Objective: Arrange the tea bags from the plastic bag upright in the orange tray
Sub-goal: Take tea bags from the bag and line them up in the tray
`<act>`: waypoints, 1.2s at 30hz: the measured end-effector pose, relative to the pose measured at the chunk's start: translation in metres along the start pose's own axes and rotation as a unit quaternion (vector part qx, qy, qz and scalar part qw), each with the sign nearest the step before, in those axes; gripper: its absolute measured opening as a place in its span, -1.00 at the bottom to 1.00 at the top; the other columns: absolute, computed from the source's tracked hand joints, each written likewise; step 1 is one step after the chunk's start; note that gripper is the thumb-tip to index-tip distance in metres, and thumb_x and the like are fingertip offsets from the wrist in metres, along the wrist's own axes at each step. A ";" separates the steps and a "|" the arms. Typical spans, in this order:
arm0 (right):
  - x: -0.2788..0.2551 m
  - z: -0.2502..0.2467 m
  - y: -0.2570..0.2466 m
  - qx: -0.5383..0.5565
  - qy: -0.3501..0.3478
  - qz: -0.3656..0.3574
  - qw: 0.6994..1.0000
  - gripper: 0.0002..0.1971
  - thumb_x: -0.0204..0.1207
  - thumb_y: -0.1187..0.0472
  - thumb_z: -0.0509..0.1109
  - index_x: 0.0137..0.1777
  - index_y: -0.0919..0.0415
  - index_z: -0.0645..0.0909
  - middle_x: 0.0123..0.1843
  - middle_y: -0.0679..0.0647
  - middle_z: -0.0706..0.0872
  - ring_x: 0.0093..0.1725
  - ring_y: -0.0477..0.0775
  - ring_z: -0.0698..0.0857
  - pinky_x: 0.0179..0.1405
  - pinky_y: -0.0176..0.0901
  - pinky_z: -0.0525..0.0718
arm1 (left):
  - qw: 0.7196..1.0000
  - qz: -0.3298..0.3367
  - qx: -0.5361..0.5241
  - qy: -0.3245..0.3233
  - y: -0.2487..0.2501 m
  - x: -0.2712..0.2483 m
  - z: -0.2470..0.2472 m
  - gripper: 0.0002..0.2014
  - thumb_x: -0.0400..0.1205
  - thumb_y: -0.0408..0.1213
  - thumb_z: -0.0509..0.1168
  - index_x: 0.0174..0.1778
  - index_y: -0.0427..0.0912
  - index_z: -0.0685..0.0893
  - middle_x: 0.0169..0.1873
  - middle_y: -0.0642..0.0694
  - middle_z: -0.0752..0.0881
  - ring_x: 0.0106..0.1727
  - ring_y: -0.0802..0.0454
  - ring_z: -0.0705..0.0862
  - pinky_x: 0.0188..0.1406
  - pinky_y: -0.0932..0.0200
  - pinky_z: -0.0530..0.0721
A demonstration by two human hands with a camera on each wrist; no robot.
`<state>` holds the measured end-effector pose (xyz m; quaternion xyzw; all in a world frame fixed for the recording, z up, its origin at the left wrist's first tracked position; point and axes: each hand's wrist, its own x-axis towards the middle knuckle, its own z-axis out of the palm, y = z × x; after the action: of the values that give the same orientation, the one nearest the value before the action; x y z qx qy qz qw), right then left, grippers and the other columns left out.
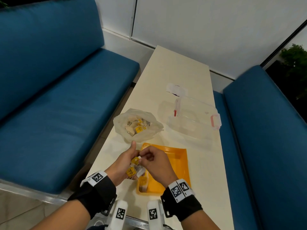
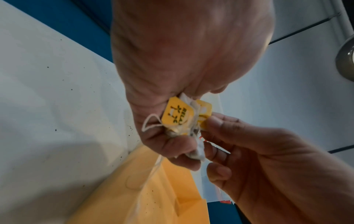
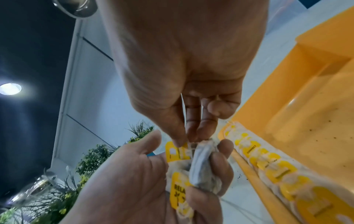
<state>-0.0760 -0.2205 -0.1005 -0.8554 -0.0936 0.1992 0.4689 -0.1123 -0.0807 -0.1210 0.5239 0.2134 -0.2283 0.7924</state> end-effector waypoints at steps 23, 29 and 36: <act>0.002 -0.031 -0.008 -0.028 0.023 -0.092 0.995 -0.76 0.56 0.40 0.42 0.10 0.08 0.76 -0.12 -0.14 0.74 -0.14 -0.24 0.65 -0.13 -0.50 0.55 | 0.991 0.102 0.091 -0.001 -0.013 -0.001 -0.014 -0.83 0.56 -0.25 0.53 -0.07 -0.29 0.80 -0.15 -0.28 0.80 -0.27 -0.11 0.69 -0.42 0.20 0.43; 0.001 -0.033 0.003 0.083 0.039 0.024 0.995 -0.81 0.44 0.24 0.62 0.02 0.21 0.75 -0.12 0.08 0.78 -0.28 -0.16 0.67 -0.33 -0.40 0.57 | 0.987 0.139 0.070 0.034 -0.013 -0.002 -0.009 -0.87 0.62 -0.23 0.49 -0.02 -0.22 0.80 -0.06 -0.28 0.86 -0.30 -0.08 0.68 -0.43 0.21 0.47; -0.006 -0.035 0.008 0.096 0.014 0.016 0.995 -0.86 0.55 0.32 0.52 -0.08 0.43 0.69 -0.37 0.20 0.74 -0.45 -0.09 0.65 -0.47 -0.31 0.52 | 0.986 0.141 0.068 0.054 -0.015 -0.002 -0.008 -0.81 0.58 -0.10 0.54 0.00 -0.12 0.85 -0.10 -0.21 0.86 -0.34 0.01 0.67 -0.39 0.18 0.59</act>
<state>-0.0668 -0.2536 -0.0895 -0.8106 -0.0541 0.2031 0.5465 -0.1234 -0.0783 -0.1339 0.6133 0.1640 -0.0995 0.7662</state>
